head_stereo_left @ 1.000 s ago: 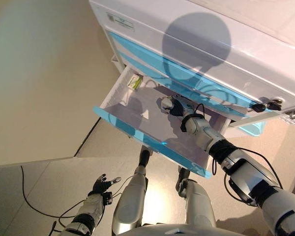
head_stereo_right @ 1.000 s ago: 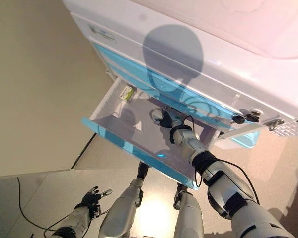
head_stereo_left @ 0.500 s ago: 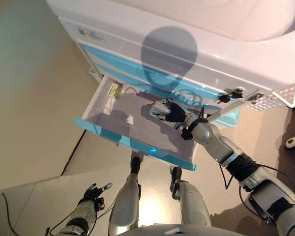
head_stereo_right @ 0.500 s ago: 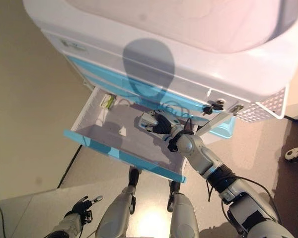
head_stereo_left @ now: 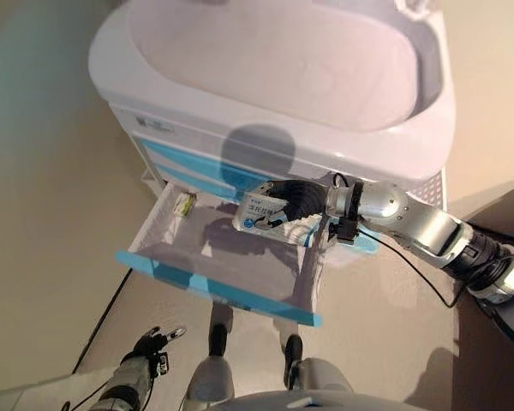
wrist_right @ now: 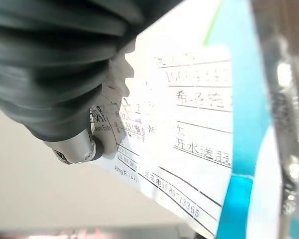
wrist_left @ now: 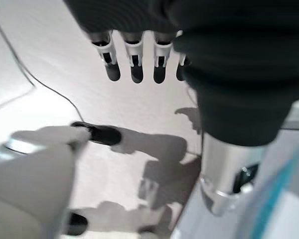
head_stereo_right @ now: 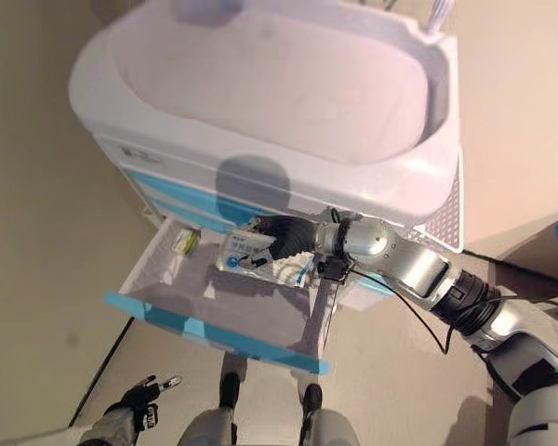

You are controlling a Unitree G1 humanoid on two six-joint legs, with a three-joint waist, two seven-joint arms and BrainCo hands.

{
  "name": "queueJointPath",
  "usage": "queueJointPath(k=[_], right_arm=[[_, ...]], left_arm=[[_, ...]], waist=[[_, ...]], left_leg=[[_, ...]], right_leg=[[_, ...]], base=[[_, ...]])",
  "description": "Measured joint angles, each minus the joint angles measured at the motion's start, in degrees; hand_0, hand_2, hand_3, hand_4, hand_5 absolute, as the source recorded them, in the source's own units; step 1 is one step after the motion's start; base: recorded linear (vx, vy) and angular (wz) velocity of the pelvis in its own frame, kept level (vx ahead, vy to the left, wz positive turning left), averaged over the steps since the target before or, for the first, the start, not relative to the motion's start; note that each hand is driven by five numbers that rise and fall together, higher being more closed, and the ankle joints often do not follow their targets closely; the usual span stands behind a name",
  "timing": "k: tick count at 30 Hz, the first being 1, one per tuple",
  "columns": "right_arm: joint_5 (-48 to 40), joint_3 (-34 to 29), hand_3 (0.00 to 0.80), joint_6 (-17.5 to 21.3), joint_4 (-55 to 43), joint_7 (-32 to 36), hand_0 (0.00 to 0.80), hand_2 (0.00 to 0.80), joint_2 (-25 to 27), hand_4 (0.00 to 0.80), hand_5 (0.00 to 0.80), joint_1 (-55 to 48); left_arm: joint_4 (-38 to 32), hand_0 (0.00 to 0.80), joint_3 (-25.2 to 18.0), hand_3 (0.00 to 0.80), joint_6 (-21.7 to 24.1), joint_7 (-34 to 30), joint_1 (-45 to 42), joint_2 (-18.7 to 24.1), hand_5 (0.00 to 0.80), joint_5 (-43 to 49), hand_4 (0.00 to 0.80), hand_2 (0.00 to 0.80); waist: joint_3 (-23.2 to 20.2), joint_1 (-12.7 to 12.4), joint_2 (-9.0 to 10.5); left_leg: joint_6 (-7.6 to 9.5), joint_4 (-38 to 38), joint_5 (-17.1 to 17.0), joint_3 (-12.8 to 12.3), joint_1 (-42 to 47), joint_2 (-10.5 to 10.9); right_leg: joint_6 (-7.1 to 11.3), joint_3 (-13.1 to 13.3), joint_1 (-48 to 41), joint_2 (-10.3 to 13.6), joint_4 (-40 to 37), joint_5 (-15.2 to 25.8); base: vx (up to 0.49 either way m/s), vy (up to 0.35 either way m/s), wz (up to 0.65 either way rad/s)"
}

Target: Open the drawer and pick up the medicine

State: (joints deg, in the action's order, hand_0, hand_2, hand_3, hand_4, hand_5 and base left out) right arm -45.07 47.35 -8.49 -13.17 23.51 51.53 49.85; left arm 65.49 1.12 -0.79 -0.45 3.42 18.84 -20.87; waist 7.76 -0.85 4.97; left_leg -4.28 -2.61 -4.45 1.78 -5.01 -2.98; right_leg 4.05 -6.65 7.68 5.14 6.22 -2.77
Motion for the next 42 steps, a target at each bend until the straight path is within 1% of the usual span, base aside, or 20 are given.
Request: queueJointPath(k=[3,5,8,10,11,13,15,17,19,20,24,28,30,34,35,36,38,39,41,42], right_arm=[[-8.0,-0.1,0.800,1.2,-2.5,0.2,0.800,0.800,4.0,0.800,0.800,-0.2],[-11.3,-0.2,0.800,1.9,-2.9,0.6,0.800,0.800,5.5,0.800,0.800,-0.2],[-15.0,-4.9,0.800,2.8,-3.7,1.0,0.800,0.800,7.3,0.800,0.800,-2.7],[-15.8,-7.9,0.800,3.9,-3.7,0.9,0.800,0.800,7.6,0.800,0.800,-3.6],[-17.9,-14.5,0.800,6.2,-2.7,0.2,0.800,0.800,6.4,0.800,0.800,-8.3],[-18.2,-17.6,0.800,6.7,-1.6,-1.8,0.800,0.800,6.9,0.800,0.800,-9.1],[-19.1,-20.4,0.800,8.7,0.7,-3.3,0.800,0.800,5.9,0.800,0.800,-9.3],[-19.8,-20.8,0.800,9.8,3.5,-5.2,0.800,0.800,5.1,0.800,0.800,-9.3],[-19.8,-20.9,0.800,9.9,6.0,-6.8,0.800,0.800,5.2,0.800,0.800,-9.3],[-19.8,-20.7,0.800,9.8,7.9,-7.4,0.800,0.800,5.8,0.800,0.800,-8.7],[-19.8,-21.0,0.800,9.9,16.5,-10.6,0.800,0.800,6.5,0.800,0.800,-5.4],[-19.2,-20.7,0.800,9.9,24.0,-12.7,0.800,0.800,7.7,0.800,0.800,-1.8],[-16.6,-20.4,0.800,9.9,28.1,-14.6,0.800,0.800,7.9,0.800,0.800,1.4],[-10.2,-19.0,0.800,9.8,32.9,-17.3,0.800,0.800,7.6,0.800,0.800,6.2],[-8.7,-19.0,0.800,9.8,34.7,-18.2,0.800,0.800,7.1,0.800,0.800,7.7],[-7.2,-18.1,0.800,9.8,37.3,-19.1,0.800,0.800,6.0,0.800,0.800,9.8],[-4.1,-17.2,0.800,9.8,41.0,-20.3,0.800,0.800,4.3,0.800,0.800,12.7],[-1.8,-17.0,0.800,9.7,44.6,-21.3,0.800,0.800,2.3,0.800,0.800,14.7],[0.5,-16.7,0.800,9.4,47.0,-22.6,0.800,0.800,1.8,0.800,0.800,16.1],[2.8,-16.5,0.800,9.4,49.5,-23.4,0.800,0.800,0.2,0.800,0.800,17.5]], left_arm=[[0.8,0.000,0.4,0.000,-0.1,-0.1,-1.4,-0.3,0.000,0.3,0.000,0.000],[1.3,0.000,0.7,0.000,-0.1,-0.1,-2.5,-0.4,0.000,1.4,0.000,0.000],[2.5,0.000,1.0,0.000,-0.1,-0.1,-3.5,-0.6,0.000,2.1,0.000,0.000],[3.1,0.000,1.0,0.000,-0.1,-0.1,-4.5,-0.9,0.000,2.2,0.000,0.000],[3.3,0.000,1.0,0.000,-0.1,-0.1,-5.0,-1.5,0.000,2.2,0.000,0.000],[3.6,0.000,1.0,0.000,-0.1,-0.1,-5.7,-2.7,0.000,2.3,0.000,0.000],[3.5,0.000,1.1,0.000,-0.1,-0.1,-6.8,-3.5,0.000,2.4,0.000,0.000],[3.6,0.000,1.2,0.000,-0.1,-0.1,-7.6,-3.9,0.000,2.6,0.000,0.000],[3.6,0.000,1.6,0.000,-0.1,-0.1,-7.5,-4.1,0.000,2.6,0.000,0.000],[3.6,0.000,2.4,0.000,-0.1,-0.1,-7.9,-4.2,0.000,2.6,0.000,0.000],[3.5,0.000,2.4,0.000,-0.1,-0.1,-8.2,-4.1,0.000,2.1,0.000,0.000],[3.6,0.000,2.5,0.000,-0.1,-0.1,-8.9,-3.9,0.000,1.9,0.000,0.000],[4.1,0.000,2.7,0.000,-0.2,-0.1,-9.0,-3.7,0.000,1.8,0.000,0.000],[5.7,0.000,2.7,0.000,-0.4,-0.1,-9.5,-3.0,0.000,1.8,0.000,0.000],[5.7,0.000,2.6,0.000,-0.5,0.0,-9.5,-2.6,0.000,1.8,0.000,0.000],[5.7,0.000,2.6,0.000,-0.7,0.0,-9.4,-2.3,0.000,1.7,0.000,0.000],[5.7,0.000,2.6,0.000,-0.8,0.1,-9.3,-1.8,0.000,1.5,0.000,0.000],[5.6,0.000,2.7,0.000,-0.8,0.3,-9.2,-1.7,0.000,1.4,0.000,0.000],[5.5,0.000,2.7,0.000,-0.9,0.5,-8.5,-1.6,0.000,1.0,0.000,0.000],[5.5,0.000,2.7,0.000,-0.9,0.6,-8.5,-1.4,0.000,0.7,0.000,0.000]], waist=[[-2.0,0.5,0.22],[-3.1,1.5,-0.04],[-4.5,1.7,-0.47],[-5.1,1.9,-0.92],[-6.0,1.8,-1.19],[-6.9,2.0,-2.07],[-7.9,2.7,-2.50],[-8.4,2.9,-2.59],[-8.4,3.0,-2.56],[-8.4,2.9,-2.53],[-8.4,2.9,-2.29],[-8.2,1.4,-2.07],[-8.1,1.5,-1.80],[-7.3,0.0,-1.18],[-7.2,-0.3,-0.98],[-7.0,0.0,-0.81],[-6.6,-1.3,-0.77],[-6.5,-1.7,-0.65],[-6.1,-1.8,-0.50],[-6.0,-2.7,-0.43]], left_leg=[[0.03,-1.7,0.0,-1.7,2.6,-0.3],[0.04,-2.2,0.0,-1.9,3.1,-0.4],[-0.09,-2.3,0.5,-3.5,4.1,-0.7],[-0.18,-2.3,0.7,-3.7,4.5,-0.9],[-0.26,-2.3,0.9,-4.1,5.1,-1.1],[-0.25,-2.3,1.2,-4.5,5.6,-1.1],[-0.25,-2.4,1.2,-4.5,5.6,-1.1],[-0.26,-2.4,1.2,-4.5,5.6,-1.1],[-0.26,-2.4,1.2,-4.5,5.6,-1.1],[-0.25,-2.4,1.2,-4.3,5.5,-1.1],[-0.22,-2.4,1.1,-3.1,5.3,-1.0],[-0.19,-2.4,1.1,-2.2,5.0,-0.9],[-0.21,-2.4,0.6,-1.4,4.3,-0.8],[-0.28,-2.3,0.3,0.1,3.8,-0.6],[-0.31,-2.3,0.2,0.6,3.4,-0.6],[-0.34,-2.3,0.0,1.5,3.2,-0.5],[-0.36,-2.3,-0.2,2.1,2.9,-0.4],[-0.37,-2.1,-0.2,3.0,2.5,-0.3],[-0.46,-1.9,-0.5,3.7,1.9,-0.2],[-0.52,-1.9,-0.7,4.8,1.2,-0.1]], right_leg=[[0.30,0.1,-1.9,-0.1,-2.2,0.9],[0.34,0.1,-2.7,-0.2,-3.3,1.7],[0.31,1.2,-3.7,-0.7,-5.3,2.6],[0.25,1.4,-4.6,-0.9,-6.2,3.1],[0.21,1.4,-5.6,-1.1,-7.4,3.5],[0.39,1.4,-6.6,-1.1,-8.9,4.1],[0.36,1.4,-7.3,-1.2,-10.0,4.7],[0.34,1.3,-8.0,-1.2,-11.3,5.3],[0.31,1.3,-8.0,-1.2,-11.4,5.5],[0.33,1.1,-8.1,-1.2,-11.4,5.6],[0.39,0.0,-8.5,-1.1,-11.5,5.5],[0.41,-0.7,-8.6,-1.1,-11.5,5.5],[0.50,-2.0,-8.5,-1.0,-11.5,5.3],[0.41,-3.3,-8.7,-0.9,-11.4,5.2],[0.33,-3.8,-8.7,-1.0,-11.4,5.2],[0.31,-4.4,-8.7,-0.9,-11.4,5.1],[0.45,-5.3,-9.0,-0.9,-11.4,4.8],[0.50,-5.7,-9.0,-0.9,-11.4,4.7],[0.59,-6.5,-9.0,-0.9,-11.4,4.5],[0.59,-7.1,-9.1,-0.9,-11.4,4.2]], base=[[0.077,0.002,-0.24],[0.084,0.002,-0.14],[0.059,-0.002,-0.24],[0.068,-0.004,-0.17],[0.049,0.000,-0.06],[0.045,-0.010,-0.08],[0.020,-0.005,-0.01],[0.000,0.000,0.00],[0.000,0.000,0.00],[0.022,-0.007,0.08],[0.015,-0.006,0.14],[0.017,-0.009,0.11],[0.010,-0.014,0.27],[0.006,-0.013,0.16],[0.007,-0.016,0.31],[0.005,-0.016,0.31],[0.002,-0.008,0.28],[-0.002,-0.002,0.26],[0.005,-0.006,0.32],[0.002,-0.012,0.39]])
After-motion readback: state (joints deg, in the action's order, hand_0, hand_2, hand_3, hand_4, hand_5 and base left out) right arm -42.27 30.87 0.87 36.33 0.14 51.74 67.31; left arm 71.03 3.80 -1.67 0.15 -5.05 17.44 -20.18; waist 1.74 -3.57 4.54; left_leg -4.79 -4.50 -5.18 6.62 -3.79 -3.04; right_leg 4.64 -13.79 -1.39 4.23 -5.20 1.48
